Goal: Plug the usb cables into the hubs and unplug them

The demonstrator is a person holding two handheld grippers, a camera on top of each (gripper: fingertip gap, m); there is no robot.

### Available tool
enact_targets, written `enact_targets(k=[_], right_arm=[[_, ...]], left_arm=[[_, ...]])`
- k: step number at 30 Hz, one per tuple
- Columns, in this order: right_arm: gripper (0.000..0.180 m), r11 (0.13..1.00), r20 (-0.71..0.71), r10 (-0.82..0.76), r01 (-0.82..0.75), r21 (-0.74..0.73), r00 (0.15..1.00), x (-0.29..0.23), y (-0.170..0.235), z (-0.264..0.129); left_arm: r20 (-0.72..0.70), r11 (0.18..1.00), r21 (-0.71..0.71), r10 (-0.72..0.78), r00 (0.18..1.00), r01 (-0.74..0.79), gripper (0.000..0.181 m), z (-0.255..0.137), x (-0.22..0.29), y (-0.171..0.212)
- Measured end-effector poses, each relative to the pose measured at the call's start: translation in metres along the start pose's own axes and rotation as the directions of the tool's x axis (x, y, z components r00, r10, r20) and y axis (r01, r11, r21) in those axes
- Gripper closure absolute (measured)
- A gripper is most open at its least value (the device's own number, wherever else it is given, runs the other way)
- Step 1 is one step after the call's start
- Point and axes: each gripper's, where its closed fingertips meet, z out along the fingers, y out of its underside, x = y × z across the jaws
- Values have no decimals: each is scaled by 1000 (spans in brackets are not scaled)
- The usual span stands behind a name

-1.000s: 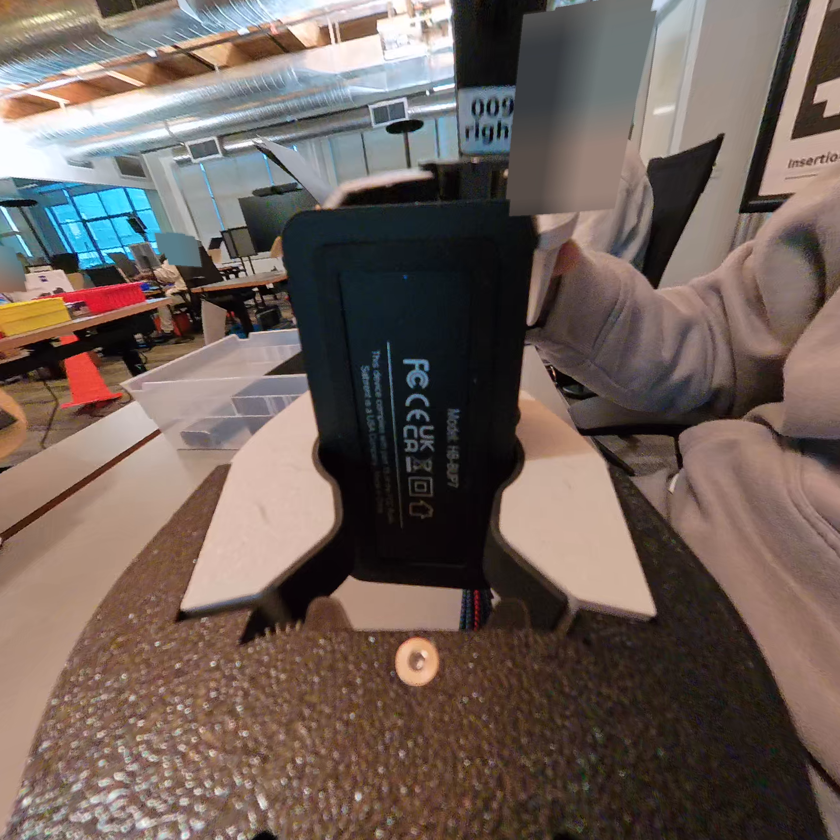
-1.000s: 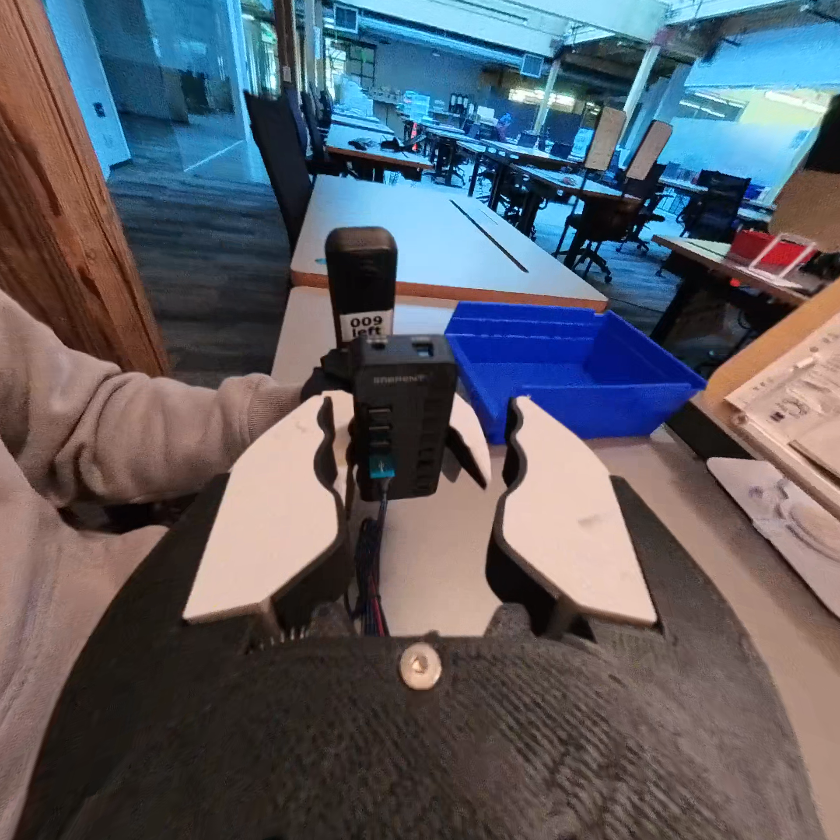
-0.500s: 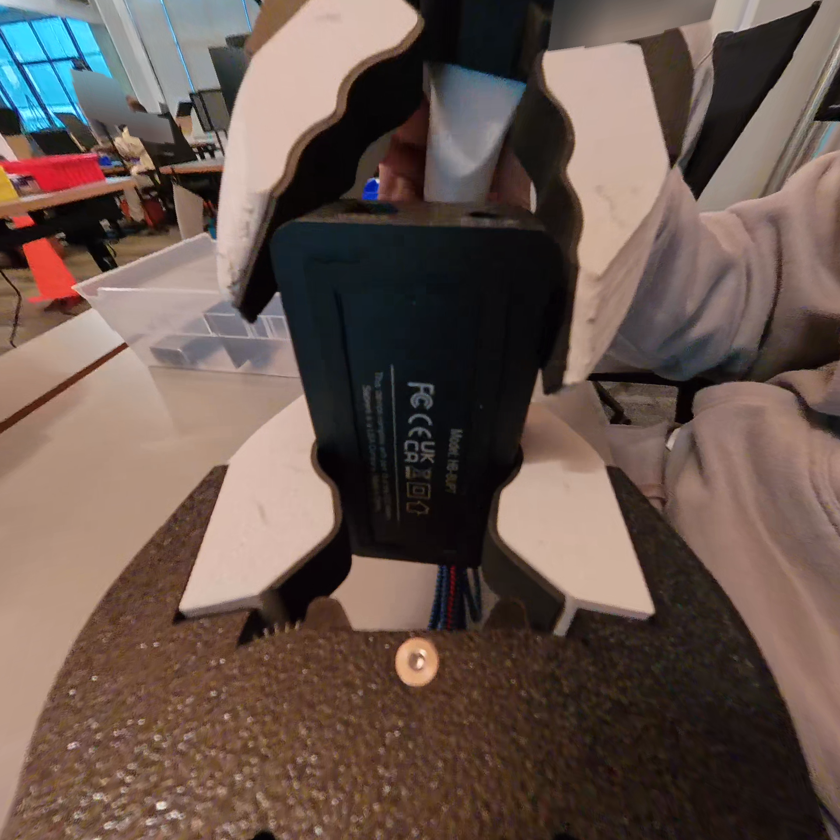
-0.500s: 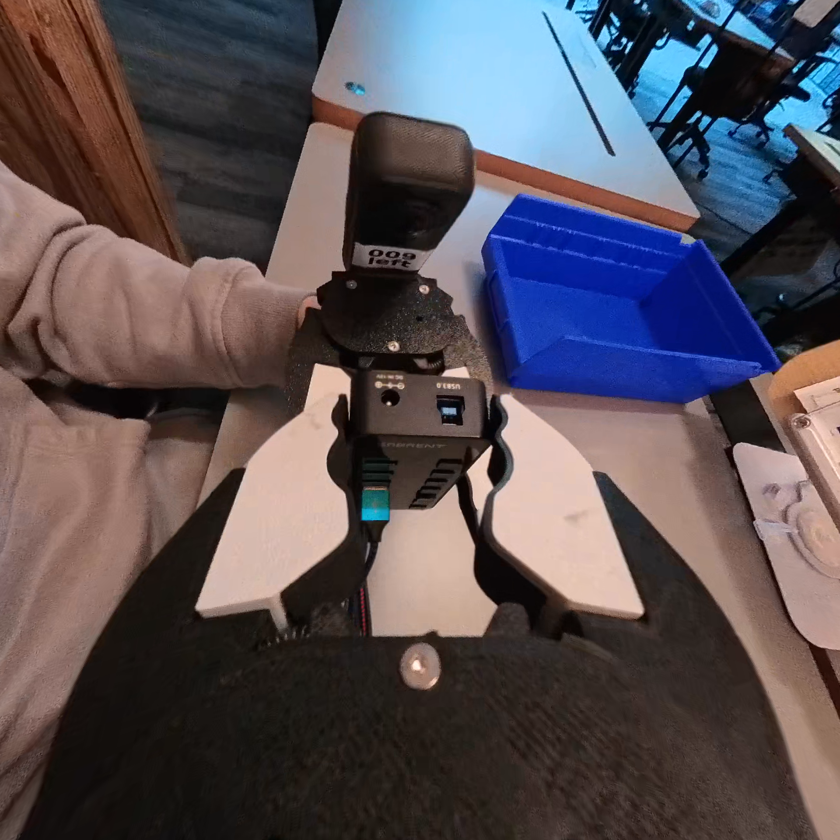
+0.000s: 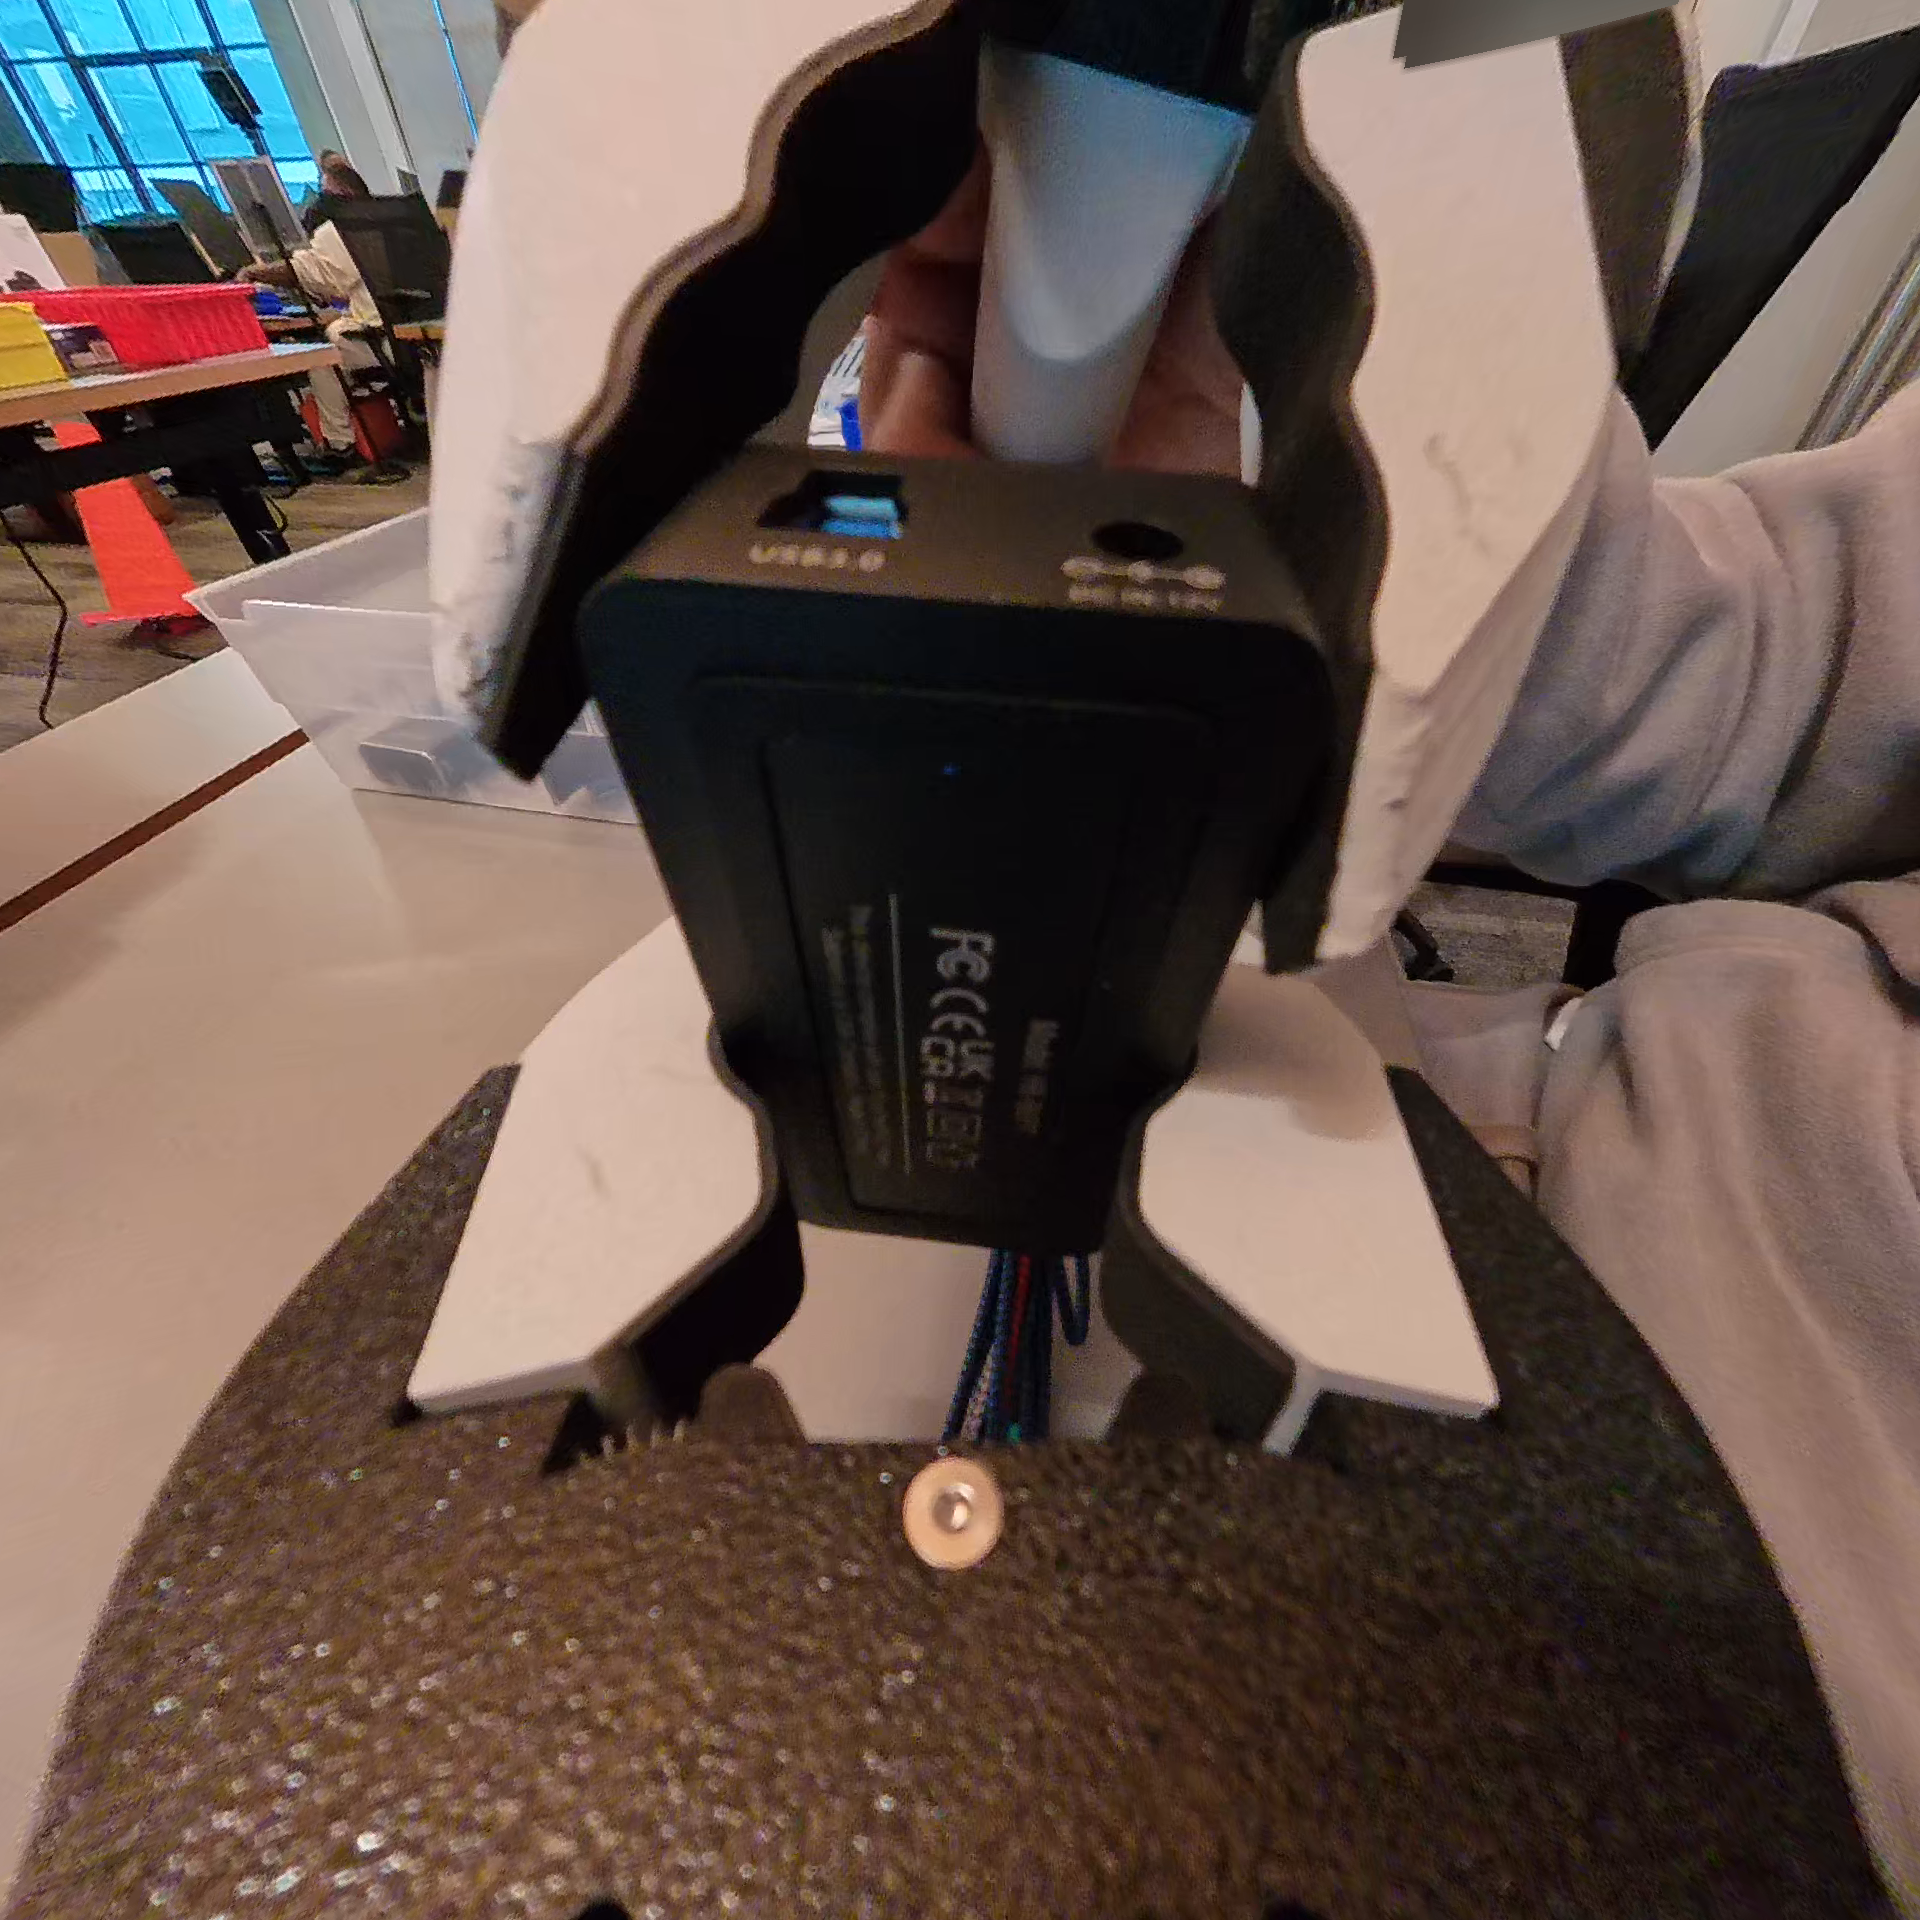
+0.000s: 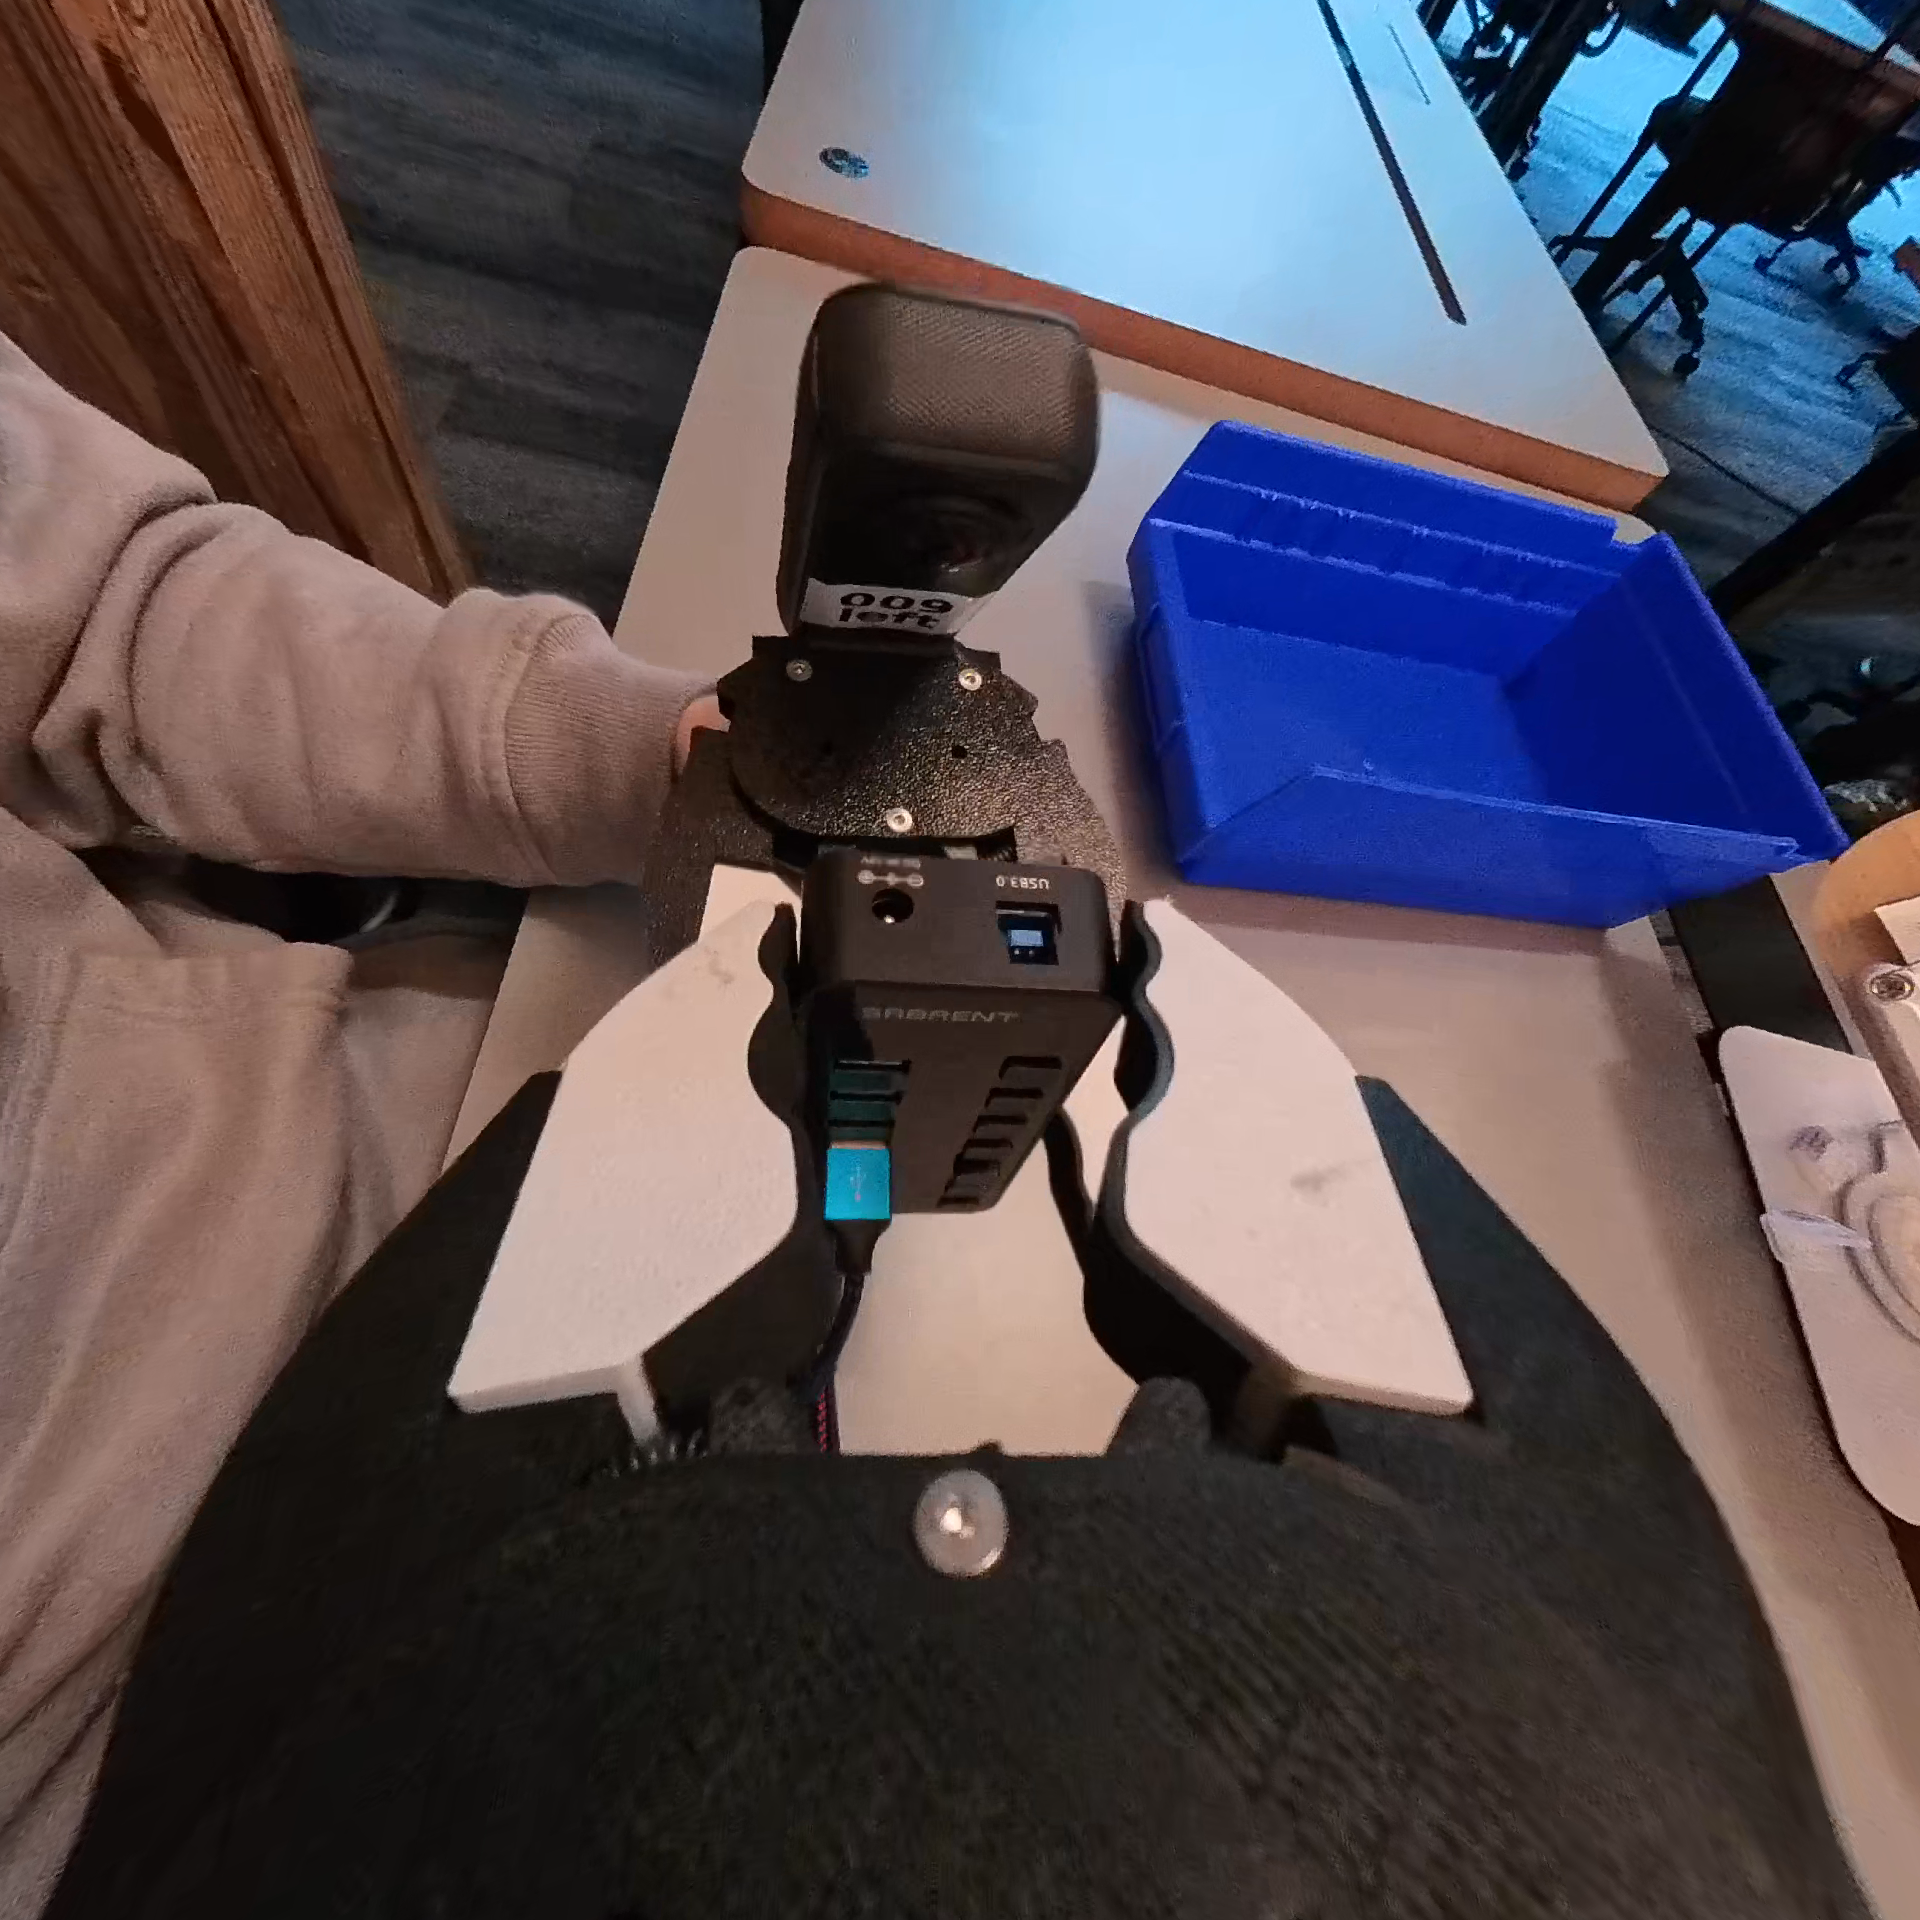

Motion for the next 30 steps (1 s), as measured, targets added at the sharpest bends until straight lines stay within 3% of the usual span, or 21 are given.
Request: enact_targets(k=[9,16,21,30], right_arm=[[119,997,25,49,-50,53,998,9,5,8],[119,987,-65,119,-111,120,991,19,6,-8],[140,973,-9,193,-190,133,981,11,38,-22],[161,966,27,161,-163,200,987,-12,46,-16]], left_arm=[[23,997,63,-54,998,53,108,3,-11,5],[42,992,119,-58,997,52,109,-5,-18,0],[19,986,167,-35,999,31,109,-18,-18,-6],[-26,990,143,5,1000,-1,109,-12,-5,-6]])
